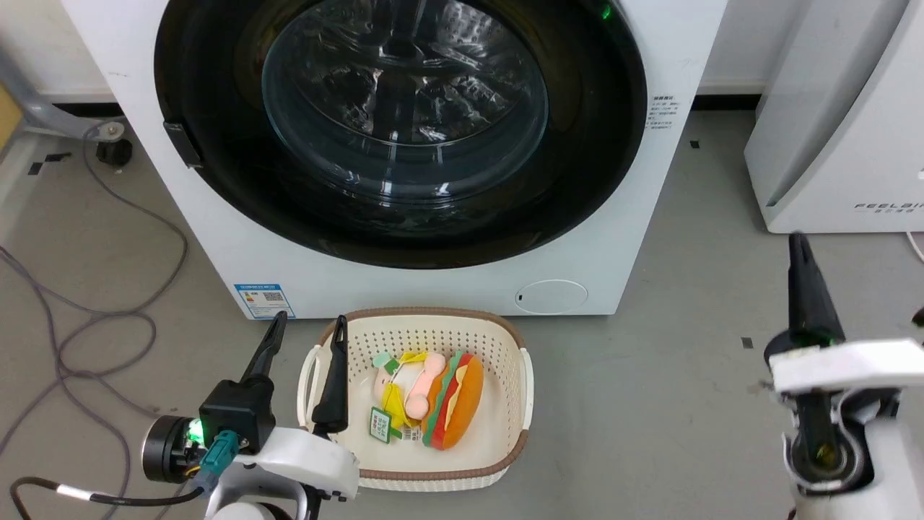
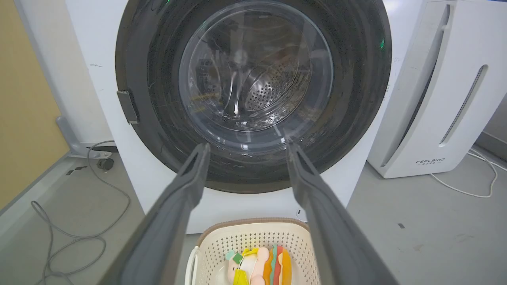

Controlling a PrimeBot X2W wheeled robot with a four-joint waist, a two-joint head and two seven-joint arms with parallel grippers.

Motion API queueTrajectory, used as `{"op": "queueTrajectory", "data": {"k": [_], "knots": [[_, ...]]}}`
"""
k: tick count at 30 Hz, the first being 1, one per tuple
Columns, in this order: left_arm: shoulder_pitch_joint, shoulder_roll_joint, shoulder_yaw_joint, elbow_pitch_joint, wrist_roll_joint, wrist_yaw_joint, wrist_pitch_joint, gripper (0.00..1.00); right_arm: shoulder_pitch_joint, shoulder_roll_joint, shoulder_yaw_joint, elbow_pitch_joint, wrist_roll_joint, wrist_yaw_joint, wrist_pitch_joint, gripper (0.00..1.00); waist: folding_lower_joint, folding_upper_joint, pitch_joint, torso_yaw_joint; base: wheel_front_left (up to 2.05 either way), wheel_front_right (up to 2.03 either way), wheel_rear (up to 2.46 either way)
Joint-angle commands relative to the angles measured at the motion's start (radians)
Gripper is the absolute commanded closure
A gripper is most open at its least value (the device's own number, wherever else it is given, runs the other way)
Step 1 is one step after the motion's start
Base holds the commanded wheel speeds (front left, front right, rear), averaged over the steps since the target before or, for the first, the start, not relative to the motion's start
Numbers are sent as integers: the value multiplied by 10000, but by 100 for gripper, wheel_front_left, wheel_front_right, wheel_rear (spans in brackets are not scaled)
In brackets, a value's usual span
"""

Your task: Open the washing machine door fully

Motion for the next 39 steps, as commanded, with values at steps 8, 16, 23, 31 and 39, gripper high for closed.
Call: {"op": "queueTrajectory", "data": {"k": [8,16,23,31,39], "knots": [[-448,4,-94,-189,-152,-88,-247,0,-2327,-643,-18,1461,1222,39,-83,100,-1,0,490,24,0,0,0],[-815,4,-260,-393,-251,-179,-415,0,-4778,-1400,372,3179,1772,43,94,100,-1,0,1067,204,0,0,0],[-1204,4,-433,-594,-389,-246,-602,0,-7608,-1843,1428,5346,1842,47,991,100,-1,0,1746,391,0,0,0],[-1667,3,-626,-846,-569,-285,-812,0,-10147,-1942,2800,7037,1890,53,3065,100,-1,0,2565,602,0,0,0],[-1977,3,-772,-1028,-712,-271,-978,0,-11778,-1741,3443,8265,2181,57,3970,100,-1,0,3186,742,0,0,0]]}}
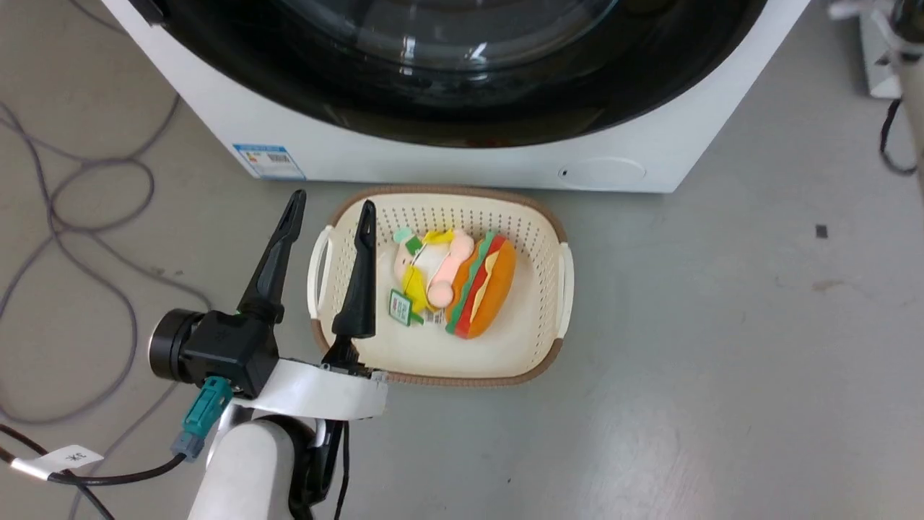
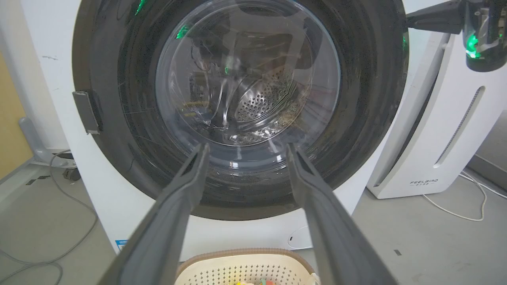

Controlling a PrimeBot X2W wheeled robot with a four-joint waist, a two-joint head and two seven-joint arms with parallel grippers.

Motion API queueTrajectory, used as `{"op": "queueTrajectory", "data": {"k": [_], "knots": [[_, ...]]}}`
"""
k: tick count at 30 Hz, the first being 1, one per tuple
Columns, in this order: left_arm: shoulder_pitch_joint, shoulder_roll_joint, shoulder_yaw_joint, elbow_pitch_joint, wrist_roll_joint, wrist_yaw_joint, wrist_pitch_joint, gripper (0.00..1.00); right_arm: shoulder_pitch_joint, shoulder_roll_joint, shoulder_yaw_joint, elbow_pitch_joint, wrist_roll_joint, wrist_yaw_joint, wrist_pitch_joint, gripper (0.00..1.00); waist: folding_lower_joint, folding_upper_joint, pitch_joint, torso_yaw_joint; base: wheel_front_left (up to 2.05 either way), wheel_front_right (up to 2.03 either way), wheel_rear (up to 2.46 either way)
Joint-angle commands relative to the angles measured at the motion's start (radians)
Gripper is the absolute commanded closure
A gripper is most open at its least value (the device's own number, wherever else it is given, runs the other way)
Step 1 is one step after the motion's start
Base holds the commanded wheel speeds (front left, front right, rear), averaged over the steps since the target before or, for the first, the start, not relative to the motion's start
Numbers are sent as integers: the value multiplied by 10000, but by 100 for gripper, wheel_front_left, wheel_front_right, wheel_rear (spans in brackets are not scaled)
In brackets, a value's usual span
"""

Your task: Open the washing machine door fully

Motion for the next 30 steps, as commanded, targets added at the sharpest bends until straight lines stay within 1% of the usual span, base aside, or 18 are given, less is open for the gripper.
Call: {"op": "queueTrajectory", "data": {"k": [1,9,19,22,23,24,26,30], "knots": [[-215,5,-58,-86,-102,-11,-115,0,-614,-31,110,363,298,57,108,100,-1,0,221,68,0,0,0],[-522,5,-161,-139,-245,-11,-283,0,-1997,-214,539,1329,864,61,1233,100,-1,0,675,162,0,0,0],[-740,5,-362,-115,-423,18,-492,0,-2969,-552,1213,1998,1813,66,3663,100,-1,0,810,155,0,0,0],[-764,5,-404,-124,-458,16,-536,0,-3063,-697,1363,1992,2084,67,4440,100,-1,0,787,144,0,0,0],[-764,5,-404,-124,-458,16,-536,0,-3063,-697,1363,1992,2084,67,4440,100,-1,0,787,144,0,0,0],[-738,5,-400,-116,-452,19,-536,0,-2935,-794,1398,1844,2128,67,4779,100,-1,0,738,122,0,0,0],[-726,5,-401,-107,-452,21,-536,0,-2871,-845,1406,1773,2146,67,4882,100,-1,0,711,116,0,0,0],[-696,5,-404,-60,-456,39,-536,0,-2555,-981,1453,1491,2254,67,5436,100,-1,0,592,94,0,0,0]]}}
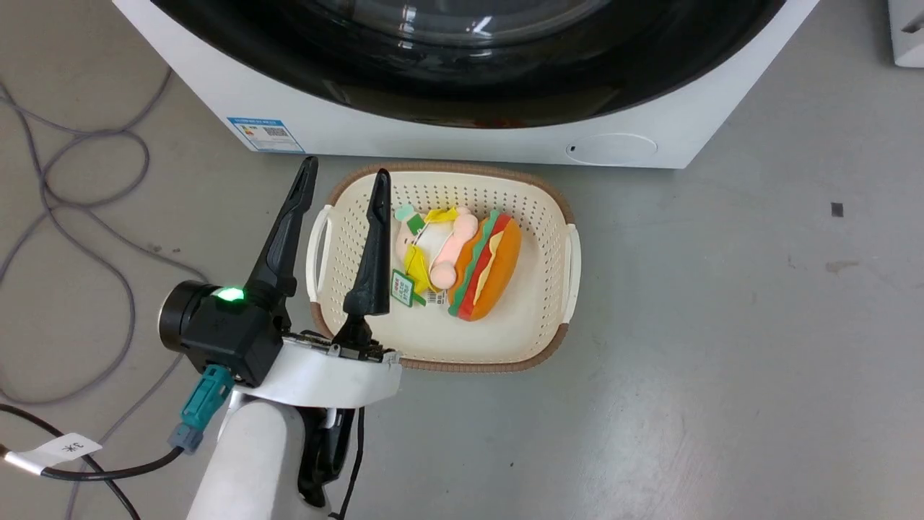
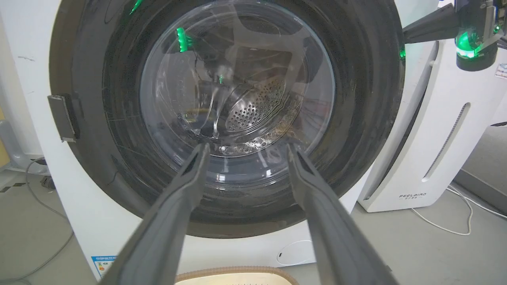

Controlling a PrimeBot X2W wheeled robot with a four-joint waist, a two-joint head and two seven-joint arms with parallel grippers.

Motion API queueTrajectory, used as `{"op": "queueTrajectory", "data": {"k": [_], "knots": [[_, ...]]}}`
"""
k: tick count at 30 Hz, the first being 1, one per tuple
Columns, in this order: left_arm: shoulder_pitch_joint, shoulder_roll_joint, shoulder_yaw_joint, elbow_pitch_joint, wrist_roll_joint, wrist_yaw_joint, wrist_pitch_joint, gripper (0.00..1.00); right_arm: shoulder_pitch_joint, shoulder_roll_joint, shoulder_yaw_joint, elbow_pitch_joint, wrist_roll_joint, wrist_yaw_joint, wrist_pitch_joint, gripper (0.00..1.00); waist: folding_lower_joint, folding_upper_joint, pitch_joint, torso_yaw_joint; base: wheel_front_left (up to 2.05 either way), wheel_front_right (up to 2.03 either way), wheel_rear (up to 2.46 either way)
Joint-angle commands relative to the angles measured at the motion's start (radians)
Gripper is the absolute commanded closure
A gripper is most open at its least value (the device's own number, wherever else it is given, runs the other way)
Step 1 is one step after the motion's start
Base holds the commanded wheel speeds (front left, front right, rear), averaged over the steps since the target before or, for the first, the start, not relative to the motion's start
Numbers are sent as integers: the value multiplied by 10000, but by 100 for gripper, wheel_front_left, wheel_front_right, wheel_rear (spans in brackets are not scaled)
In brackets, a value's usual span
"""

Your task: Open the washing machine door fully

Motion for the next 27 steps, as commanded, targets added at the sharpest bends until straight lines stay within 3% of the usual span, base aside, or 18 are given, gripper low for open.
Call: {"op": "queueTrajectory", "data": {"k": [1,14,27], "knots": [[-78,8,-16,14,-37,42,-55,0,275,-46,55,-86,62,10,119,100,-1,0,-45,-9,0,0,0],[141,8,19,322,22,57,-55,0,1651,-334,168,-1350,476,10,1375,100,-1,0,-451,-78,0,0,0],[1129,8,103,1046,334,92,-55,0,3923,-344,230,-2296,907,10,2007,100,-1,0,-2183,-53,0,0,0]]}}
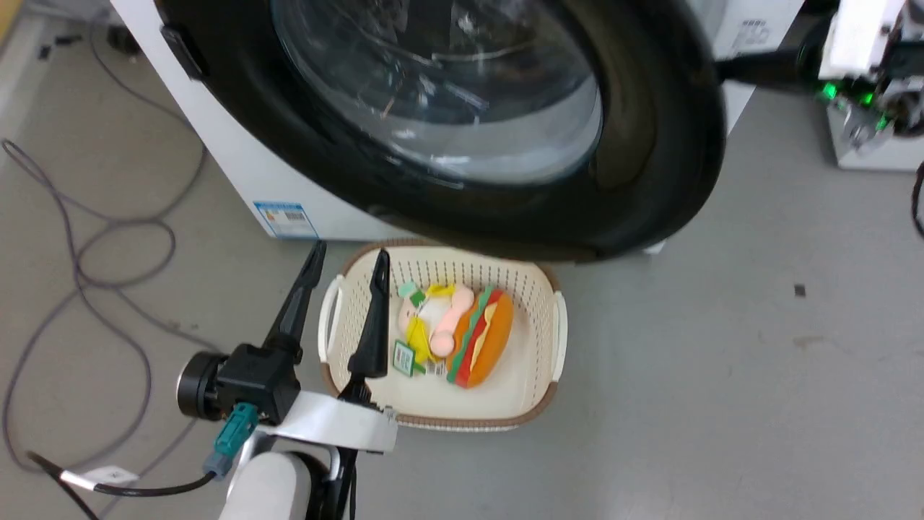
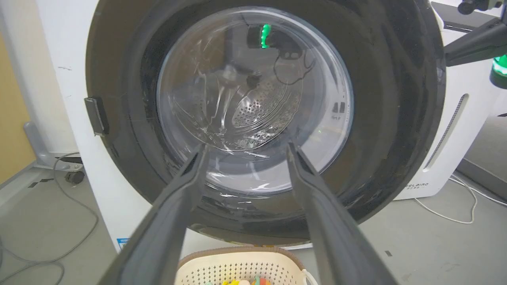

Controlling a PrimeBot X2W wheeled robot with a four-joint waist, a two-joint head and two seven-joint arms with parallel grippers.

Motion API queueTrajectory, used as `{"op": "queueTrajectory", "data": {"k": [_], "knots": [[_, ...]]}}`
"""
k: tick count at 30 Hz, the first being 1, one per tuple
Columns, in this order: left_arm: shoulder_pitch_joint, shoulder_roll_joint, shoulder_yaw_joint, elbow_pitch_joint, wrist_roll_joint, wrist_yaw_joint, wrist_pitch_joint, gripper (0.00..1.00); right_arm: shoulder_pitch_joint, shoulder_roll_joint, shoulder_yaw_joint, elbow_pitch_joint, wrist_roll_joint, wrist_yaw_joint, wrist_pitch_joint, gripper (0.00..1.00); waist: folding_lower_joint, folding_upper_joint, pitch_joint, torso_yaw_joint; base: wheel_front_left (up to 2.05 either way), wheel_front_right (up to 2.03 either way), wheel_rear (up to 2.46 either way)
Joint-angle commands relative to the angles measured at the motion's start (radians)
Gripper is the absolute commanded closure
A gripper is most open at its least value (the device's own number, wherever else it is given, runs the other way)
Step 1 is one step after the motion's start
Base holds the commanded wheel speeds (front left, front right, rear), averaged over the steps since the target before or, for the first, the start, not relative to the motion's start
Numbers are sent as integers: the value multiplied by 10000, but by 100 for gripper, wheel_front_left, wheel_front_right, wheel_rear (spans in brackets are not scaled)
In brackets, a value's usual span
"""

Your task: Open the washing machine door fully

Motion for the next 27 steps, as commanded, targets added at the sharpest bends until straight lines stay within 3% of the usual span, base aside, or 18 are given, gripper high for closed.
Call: {"op": "queueTrajectory", "data": {"k": [1,15,27], "knots": [[179,8,39,57,66,22,-53,0,345,43,-7,-127,128,10,117,100,0,0,-439,24,0,0,0],[1483,19,375,627,386,10,-53,0,2769,665,-66,-1680,691,10,712,100,0,0,-2019,-105,0,0,0],[2225,116,626,856,695,-145,-53,0,4667,1651,-224,-3299,1300,10,1001,100,0,0,-2512,227,0,0,0]]}}
